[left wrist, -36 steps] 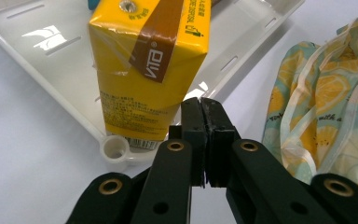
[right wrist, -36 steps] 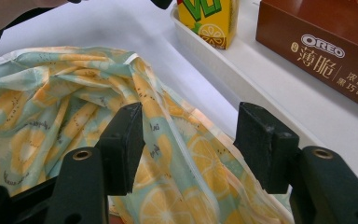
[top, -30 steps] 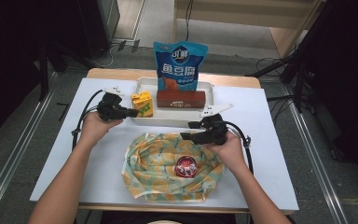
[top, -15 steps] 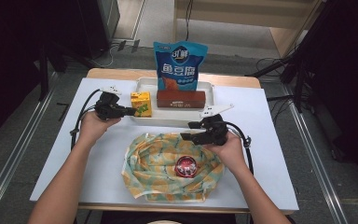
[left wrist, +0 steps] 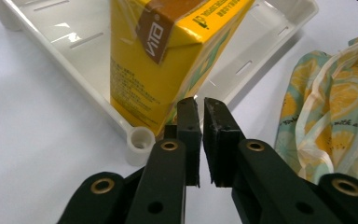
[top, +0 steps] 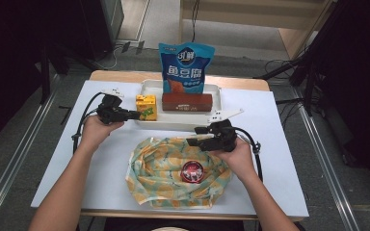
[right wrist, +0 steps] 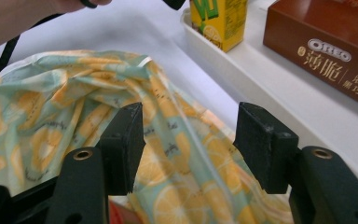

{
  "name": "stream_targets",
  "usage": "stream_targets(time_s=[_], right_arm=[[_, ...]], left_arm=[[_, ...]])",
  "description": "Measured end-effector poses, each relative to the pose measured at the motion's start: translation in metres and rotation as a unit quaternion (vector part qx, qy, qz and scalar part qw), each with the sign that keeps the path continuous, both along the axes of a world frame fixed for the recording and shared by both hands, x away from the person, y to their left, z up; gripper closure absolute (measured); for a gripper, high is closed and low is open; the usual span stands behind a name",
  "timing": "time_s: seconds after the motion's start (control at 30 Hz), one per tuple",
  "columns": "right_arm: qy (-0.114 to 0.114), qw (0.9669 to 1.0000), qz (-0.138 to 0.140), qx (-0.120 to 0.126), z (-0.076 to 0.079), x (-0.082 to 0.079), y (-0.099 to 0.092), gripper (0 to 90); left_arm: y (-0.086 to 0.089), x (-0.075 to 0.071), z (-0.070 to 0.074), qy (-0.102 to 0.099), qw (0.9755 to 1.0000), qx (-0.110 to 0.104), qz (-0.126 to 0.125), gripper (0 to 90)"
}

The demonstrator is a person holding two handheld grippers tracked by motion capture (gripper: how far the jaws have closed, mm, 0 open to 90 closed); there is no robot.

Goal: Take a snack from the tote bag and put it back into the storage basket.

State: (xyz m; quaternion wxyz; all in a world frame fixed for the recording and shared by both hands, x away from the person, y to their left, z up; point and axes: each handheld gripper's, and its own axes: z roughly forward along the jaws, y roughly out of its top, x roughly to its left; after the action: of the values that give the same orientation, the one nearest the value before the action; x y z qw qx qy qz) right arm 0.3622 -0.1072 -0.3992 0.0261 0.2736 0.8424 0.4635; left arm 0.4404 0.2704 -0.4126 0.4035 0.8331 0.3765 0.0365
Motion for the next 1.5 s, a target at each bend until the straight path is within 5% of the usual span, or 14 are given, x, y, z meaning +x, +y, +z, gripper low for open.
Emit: stream_targets(time_s=[0.37,0.73,1.5], right_arm=[[0.007,1.0000,-0.003,0.004,0.005,-0.007,-0.003,44.6],[0.015,0.9998,-0.009,0.004,0.006,-0.012,-0.011,46.4],[0.013,0.9999,0.001,0.009,0.007,-0.021,-0.009,47.7]], left_arm=[[-0.003,-0.005,0.009,0.029,0.9988,-0.037,-0.015,70.3],[-0.006,-0.011,0.009,0.044,0.9982,-0.035,-0.021,50.5],[-0.003,-0.017,0.014,0.038,0.9979,-0.039,-0.036,43.4]])
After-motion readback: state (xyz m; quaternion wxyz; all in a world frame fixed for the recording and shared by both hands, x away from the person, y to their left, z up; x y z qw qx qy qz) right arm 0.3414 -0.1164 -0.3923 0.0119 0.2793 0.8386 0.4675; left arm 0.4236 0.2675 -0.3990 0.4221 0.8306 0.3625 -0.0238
